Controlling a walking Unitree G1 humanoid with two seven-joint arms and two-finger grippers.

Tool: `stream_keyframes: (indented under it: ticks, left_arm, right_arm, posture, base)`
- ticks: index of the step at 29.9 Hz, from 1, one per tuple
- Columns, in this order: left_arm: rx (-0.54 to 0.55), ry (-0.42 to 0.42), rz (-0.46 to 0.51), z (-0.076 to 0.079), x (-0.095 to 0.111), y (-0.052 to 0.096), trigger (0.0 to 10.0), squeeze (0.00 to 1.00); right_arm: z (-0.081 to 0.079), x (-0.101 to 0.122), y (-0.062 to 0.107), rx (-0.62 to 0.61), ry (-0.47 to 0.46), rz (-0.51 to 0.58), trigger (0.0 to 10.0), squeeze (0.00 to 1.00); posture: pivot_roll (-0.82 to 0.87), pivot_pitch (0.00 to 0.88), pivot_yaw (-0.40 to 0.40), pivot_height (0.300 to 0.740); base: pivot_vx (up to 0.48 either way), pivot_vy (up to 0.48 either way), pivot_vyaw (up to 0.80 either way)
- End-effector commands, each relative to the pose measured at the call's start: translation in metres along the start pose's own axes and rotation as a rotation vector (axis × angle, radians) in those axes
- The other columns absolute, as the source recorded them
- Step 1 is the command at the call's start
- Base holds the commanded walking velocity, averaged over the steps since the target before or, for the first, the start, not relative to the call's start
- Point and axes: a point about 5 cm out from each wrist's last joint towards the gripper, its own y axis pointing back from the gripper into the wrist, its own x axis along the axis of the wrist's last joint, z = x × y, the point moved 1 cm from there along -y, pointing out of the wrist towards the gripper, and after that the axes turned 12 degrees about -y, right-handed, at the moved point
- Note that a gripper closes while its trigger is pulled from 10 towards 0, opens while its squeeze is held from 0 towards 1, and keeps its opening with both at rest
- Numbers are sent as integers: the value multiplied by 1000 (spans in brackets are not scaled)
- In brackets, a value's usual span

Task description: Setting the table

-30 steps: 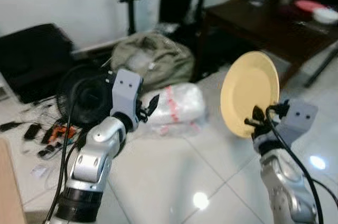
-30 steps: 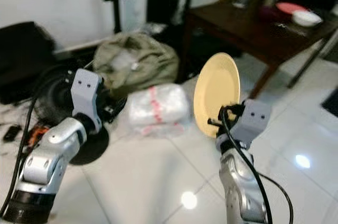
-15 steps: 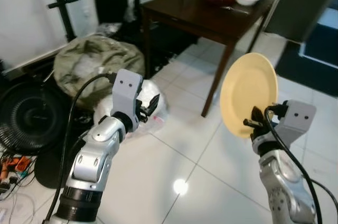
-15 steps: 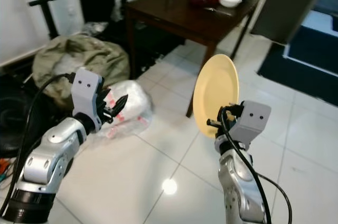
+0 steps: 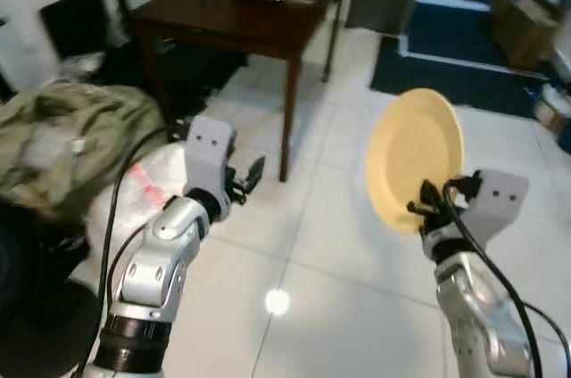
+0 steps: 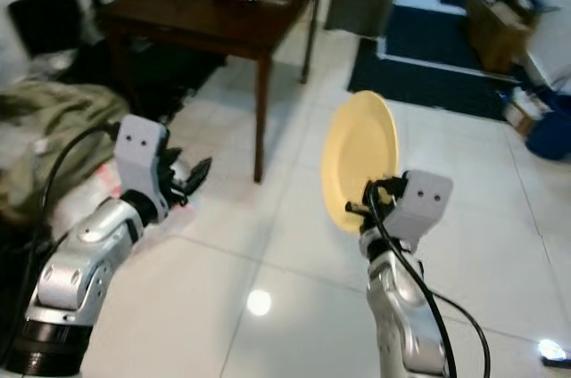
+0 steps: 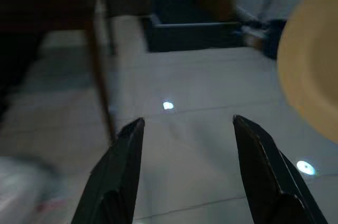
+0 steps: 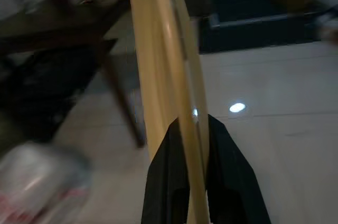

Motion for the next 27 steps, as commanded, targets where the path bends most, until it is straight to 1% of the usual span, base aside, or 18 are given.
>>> stream_keyframes:
  ticks: [1,4,27]
  left_arm:
    - [-7,3,1,0,-2,1,10000,0]
    - [-12,1,23,0,-1,0,10000,0]
    - [-52,10,48,9,2,-4,10000,0]
  right_arm:
    - [0,-2,2,0,-2,-4,10000,0]
    - [0,-1,2,0,-2,1,10000,0]
    - [0,1,3,2,-2,2,10000,0]
  posture:
    - [-1,160,48,740]
    - [-1,160,48,740]
    - [-12,168,42,740]
  base:
    - [0,0,-800]
    - [291,0,-792]
    - [480,0,-20]
